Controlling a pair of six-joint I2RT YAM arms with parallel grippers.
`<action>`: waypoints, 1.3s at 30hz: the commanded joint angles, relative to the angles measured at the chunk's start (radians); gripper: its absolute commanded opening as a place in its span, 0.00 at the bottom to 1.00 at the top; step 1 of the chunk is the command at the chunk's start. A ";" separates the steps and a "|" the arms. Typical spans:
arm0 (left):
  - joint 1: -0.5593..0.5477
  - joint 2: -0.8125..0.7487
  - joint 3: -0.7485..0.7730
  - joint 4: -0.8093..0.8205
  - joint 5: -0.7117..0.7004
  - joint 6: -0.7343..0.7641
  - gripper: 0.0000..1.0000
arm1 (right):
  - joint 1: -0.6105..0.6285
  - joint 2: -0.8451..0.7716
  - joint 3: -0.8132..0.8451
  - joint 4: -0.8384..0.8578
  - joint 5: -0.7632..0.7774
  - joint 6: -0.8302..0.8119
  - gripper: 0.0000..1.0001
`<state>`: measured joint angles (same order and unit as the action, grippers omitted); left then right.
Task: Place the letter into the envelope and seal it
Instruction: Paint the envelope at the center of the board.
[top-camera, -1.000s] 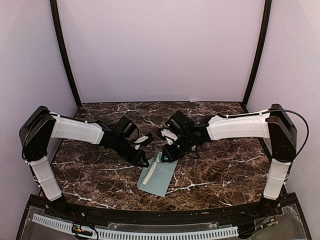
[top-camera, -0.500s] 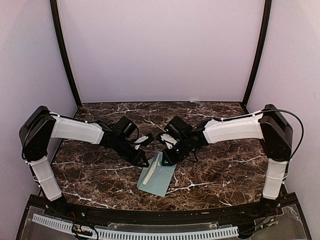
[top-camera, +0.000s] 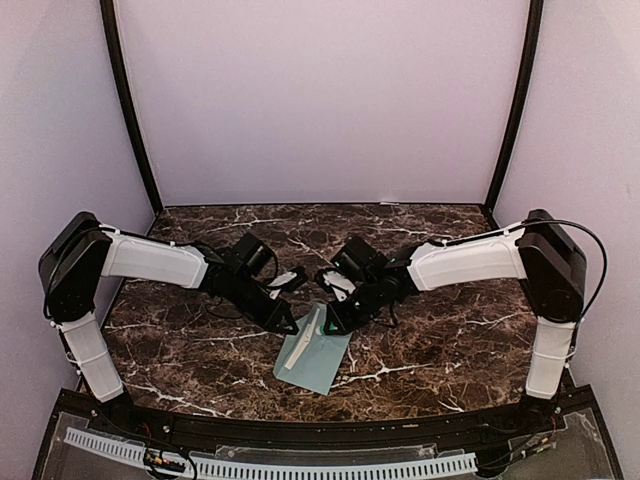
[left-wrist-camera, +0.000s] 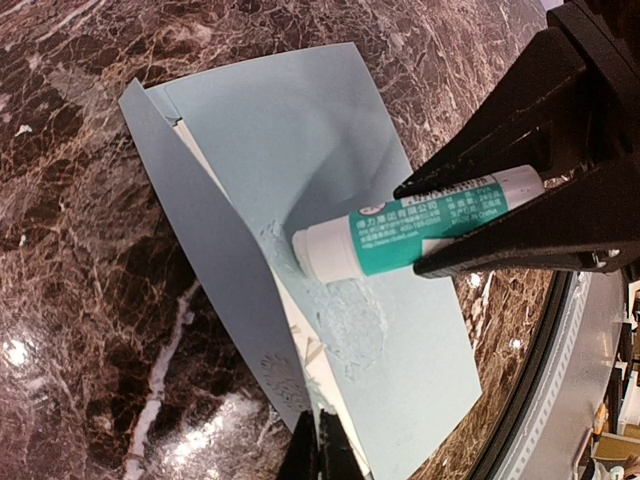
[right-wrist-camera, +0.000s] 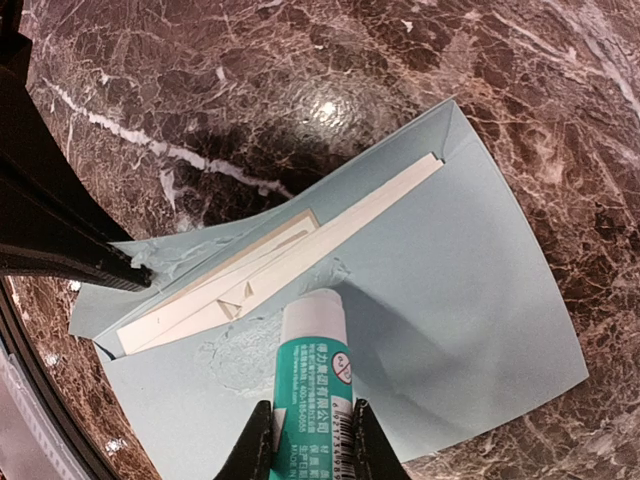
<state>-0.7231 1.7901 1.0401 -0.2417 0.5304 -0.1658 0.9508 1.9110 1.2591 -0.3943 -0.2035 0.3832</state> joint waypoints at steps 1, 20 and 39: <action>-0.003 0.008 0.007 -0.034 -0.033 0.002 0.00 | 0.041 0.000 -0.037 -0.025 -0.063 0.017 0.09; -0.003 0.006 0.006 -0.035 -0.031 0.003 0.00 | 0.104 -0.013 -0.033 -0.034 -0.052 0.050 0.08; -0.004 0.014 0.000 -0.027 -0.009 0.023 0.00 | 0.009 -0.005 -0.040 -0.025 0.063 0.047 0.08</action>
<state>-0.7231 1.7901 1.0401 -0.2413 0.5350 -0.1638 0.9810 1.9041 1.2392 -0.3717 -0.2073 0.4313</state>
